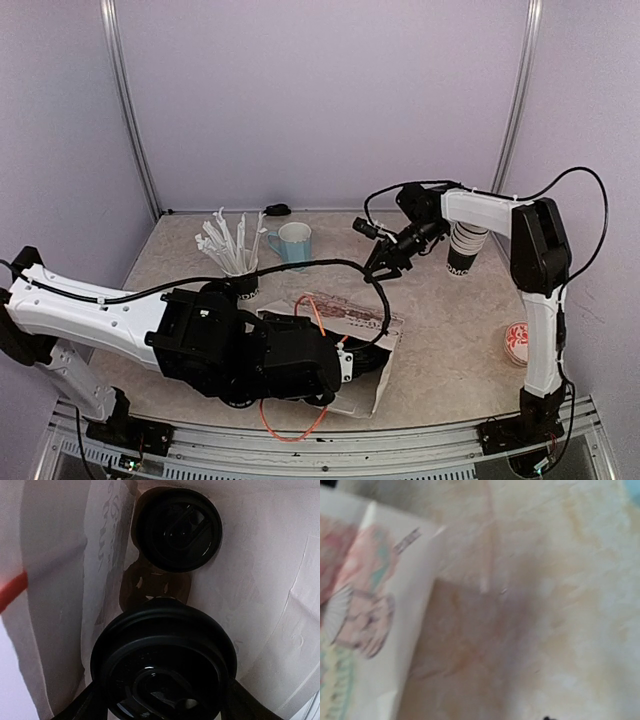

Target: Pack the takeout coffee

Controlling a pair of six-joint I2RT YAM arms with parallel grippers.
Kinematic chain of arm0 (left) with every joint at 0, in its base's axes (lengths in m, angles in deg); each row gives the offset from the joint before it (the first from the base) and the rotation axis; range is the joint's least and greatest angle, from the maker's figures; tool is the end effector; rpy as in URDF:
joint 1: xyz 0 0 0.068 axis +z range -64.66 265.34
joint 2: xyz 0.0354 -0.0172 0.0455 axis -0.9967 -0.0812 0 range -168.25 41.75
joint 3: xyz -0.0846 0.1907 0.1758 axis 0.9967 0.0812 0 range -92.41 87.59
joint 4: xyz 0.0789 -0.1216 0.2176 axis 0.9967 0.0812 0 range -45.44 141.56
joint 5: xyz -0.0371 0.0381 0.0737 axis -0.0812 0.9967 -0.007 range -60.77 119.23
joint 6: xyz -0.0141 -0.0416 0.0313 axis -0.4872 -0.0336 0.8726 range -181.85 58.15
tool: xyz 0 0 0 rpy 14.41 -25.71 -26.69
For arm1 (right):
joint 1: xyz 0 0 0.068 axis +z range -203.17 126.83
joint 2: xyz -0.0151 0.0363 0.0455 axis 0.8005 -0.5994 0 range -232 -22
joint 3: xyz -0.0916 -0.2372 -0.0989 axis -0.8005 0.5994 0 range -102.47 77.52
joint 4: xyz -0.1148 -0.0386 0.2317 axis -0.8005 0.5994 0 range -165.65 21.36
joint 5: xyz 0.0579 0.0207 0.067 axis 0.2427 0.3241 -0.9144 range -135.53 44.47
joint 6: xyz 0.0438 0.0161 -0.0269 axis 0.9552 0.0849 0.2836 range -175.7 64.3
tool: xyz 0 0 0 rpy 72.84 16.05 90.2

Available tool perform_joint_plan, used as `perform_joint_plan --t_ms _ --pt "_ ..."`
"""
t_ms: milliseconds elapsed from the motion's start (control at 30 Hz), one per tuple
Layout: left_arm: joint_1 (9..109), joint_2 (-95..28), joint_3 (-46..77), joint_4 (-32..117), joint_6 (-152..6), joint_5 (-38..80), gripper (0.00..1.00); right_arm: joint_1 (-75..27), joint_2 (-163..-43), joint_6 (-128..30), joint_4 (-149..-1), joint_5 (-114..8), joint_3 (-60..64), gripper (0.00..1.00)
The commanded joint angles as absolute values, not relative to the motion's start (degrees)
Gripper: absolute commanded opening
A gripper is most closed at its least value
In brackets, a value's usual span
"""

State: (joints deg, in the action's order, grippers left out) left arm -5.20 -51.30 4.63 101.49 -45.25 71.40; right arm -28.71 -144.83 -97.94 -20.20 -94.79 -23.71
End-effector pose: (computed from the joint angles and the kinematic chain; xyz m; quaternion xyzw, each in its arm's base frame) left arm 0.0207 -0.3252 0.3009 0.6931 0.6006 0.1699 0.3605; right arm 0.3848 0.2044 0.2062 -0.5359 0.7286 0.3932 0.1653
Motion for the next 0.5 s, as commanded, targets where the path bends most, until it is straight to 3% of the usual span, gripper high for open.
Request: perform_joint_plan --t_ms 0,267,467 --pt "-5.79 -50.93 6.57 97.98 -40.42 72.71 0.47 -27.3 -148.98 -93.15 -22.82 -94.14 -28.52 0.52" --pt "-5.54 -51.06 8.5 94.11 -35.89 74.28 0.47 -23.97 -159.61 -91.32 -21.77 -91.54 -40.16 0.52" --pt "-4.49 -50.91 9.83 90.87 -33.5 73.39 0.47 -21.32 -161.05 -94.3 -19.36 -92.65 -39.45 0.52"
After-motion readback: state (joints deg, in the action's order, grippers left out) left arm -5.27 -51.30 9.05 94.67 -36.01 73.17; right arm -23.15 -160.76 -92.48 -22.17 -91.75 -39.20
